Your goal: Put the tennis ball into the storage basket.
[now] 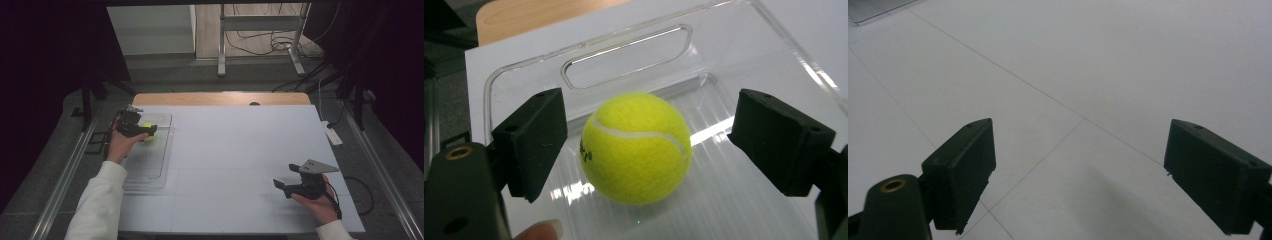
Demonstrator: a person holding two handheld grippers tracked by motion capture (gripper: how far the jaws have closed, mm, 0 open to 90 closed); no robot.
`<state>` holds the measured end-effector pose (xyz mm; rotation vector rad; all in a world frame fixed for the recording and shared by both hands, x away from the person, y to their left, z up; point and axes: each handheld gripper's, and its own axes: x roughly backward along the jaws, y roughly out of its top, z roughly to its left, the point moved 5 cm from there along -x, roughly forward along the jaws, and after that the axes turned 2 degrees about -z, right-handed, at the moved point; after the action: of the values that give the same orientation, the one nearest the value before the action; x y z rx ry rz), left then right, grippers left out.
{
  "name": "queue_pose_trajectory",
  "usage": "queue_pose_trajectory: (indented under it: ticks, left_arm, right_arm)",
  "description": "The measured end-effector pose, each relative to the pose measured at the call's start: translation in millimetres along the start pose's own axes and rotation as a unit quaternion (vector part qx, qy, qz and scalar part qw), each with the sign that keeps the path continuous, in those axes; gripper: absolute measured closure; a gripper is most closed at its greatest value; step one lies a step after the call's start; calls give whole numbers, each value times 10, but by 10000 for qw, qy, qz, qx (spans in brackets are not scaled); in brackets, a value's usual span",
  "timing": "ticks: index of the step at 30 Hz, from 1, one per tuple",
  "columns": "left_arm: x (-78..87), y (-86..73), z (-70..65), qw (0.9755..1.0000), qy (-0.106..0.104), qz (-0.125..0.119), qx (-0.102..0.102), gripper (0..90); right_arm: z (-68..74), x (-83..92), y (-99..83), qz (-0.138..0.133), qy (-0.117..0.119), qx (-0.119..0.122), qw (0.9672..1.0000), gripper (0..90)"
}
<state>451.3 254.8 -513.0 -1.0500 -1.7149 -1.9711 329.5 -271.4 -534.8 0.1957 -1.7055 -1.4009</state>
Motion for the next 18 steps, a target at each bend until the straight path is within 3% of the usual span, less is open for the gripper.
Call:
queue_pose_trajectory:
  ticks: [8,18]
  left_arm:
    - [183,29,-116,9990,-259,-371,-36,161]
    - [333,10,-243,9959,-577,-700,-25,163]
  right_arm:
    - [-15,11,-3,-2,-18,-16,10000,138]
    - [-25,30,-19,-18,-36,-58,10000,138]
